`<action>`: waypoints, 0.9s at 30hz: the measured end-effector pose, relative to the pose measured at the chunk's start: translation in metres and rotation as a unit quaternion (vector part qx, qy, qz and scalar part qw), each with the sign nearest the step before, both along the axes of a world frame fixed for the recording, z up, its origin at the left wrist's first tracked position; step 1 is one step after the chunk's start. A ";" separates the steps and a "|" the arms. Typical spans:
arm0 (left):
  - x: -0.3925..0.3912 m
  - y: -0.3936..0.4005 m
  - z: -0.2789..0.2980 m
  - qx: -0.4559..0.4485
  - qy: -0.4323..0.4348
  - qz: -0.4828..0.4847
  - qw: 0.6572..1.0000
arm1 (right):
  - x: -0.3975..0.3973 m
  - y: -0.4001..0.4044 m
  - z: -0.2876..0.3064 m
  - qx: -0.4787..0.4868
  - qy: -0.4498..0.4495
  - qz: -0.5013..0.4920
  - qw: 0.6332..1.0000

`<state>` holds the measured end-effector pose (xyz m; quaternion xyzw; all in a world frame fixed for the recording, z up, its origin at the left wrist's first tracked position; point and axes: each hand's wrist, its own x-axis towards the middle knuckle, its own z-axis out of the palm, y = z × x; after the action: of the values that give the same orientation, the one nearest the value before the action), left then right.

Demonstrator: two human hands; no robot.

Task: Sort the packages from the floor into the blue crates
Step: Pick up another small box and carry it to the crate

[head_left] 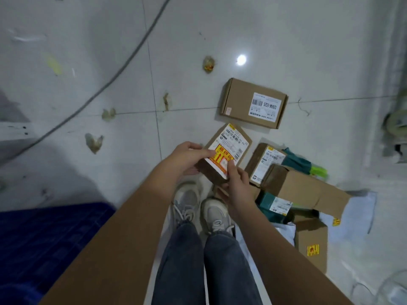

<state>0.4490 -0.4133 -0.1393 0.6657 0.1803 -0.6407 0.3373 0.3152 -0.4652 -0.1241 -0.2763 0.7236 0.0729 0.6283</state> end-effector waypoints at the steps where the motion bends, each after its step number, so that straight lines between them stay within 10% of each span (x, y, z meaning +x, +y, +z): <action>1: 0.003 0.001 0.010 -0.007 0.004 0.004 1.000 | 0.000 -0.002 0.012 -0.006 -0.022 -0.006 1.000; 27: 0.009 0.106 0.265 -0.208 -0.145 0.185 0.949 | 0.047 -0.034 0.258 -0.116 -0.325 0.438 0.830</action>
<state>0.4584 -0.3075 0.1253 0.6215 0.1126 -0.4866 0.6035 0.3621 -0.4996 0.1344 -0.6430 0.2836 0.1614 0.6929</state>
